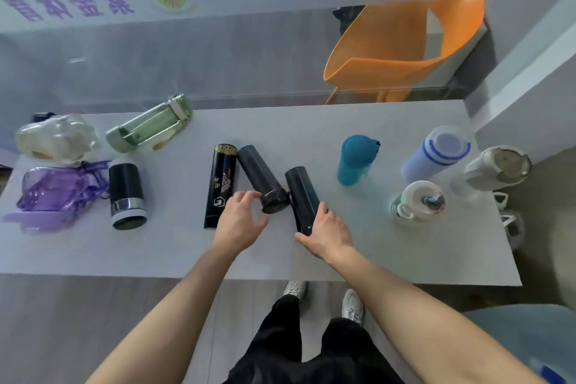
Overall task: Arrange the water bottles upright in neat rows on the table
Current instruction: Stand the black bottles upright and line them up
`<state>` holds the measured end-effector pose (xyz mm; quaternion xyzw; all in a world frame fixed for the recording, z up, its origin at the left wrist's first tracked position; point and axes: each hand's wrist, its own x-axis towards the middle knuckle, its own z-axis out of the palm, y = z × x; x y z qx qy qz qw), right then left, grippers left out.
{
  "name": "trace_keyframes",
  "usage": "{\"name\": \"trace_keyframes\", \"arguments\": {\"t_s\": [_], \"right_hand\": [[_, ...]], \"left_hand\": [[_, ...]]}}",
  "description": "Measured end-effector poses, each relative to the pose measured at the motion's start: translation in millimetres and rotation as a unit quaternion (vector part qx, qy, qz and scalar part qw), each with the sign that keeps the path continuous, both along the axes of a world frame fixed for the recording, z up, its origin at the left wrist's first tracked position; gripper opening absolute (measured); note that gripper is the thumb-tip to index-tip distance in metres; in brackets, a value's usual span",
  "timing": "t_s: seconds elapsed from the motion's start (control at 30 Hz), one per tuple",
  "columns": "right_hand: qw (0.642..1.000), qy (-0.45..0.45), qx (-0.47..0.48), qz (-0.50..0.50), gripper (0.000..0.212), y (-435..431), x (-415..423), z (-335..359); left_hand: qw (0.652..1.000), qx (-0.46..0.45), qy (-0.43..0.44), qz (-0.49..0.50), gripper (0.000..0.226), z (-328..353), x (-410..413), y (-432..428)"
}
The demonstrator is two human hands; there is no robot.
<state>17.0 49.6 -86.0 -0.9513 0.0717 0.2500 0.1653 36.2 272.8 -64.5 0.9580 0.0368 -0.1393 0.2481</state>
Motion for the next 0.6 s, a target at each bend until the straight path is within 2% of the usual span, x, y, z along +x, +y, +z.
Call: {"name": "trace_keyframes", "arguments": {"t_s": [0.1,0.17,0.3,0.37,0.47,0.6], "right_hand": [[0.999,-0.001,0.008,-0.038,0.081,2,-2,4],[0.998,-0.007,0.006,-0.067,0.074,0,-7,12],[0.987,-0.068,0.02,-0.147,0.089,-7,-21,34],[0.971,-0.14,0.049,-0.188,0.098,-11,-27,47],[0.943,-0.256,0.048,-0.208,0.087,-16,-28,63],[0.938,-0.289,0.025,-0.189,0.079,-16,-21,75]], "left_hand": [[0.993,0.059,-0.016,-0.102,0.078,-11,14,-4],[0.983,0.098,-0.026,-0.152,0.091,-18,29,-7],[0.968,0.157,-0.016,-0.195,0.111,-35,51,-12],[0.961,0.166,-0.009,-0.22,0.108,-45,58,-13],[0.955,0.154,-0.04,-0.251,0.086,-51,64,-10],[0.954,0.098,-0.062,-0.276,0.082,-37,74,1]]}}
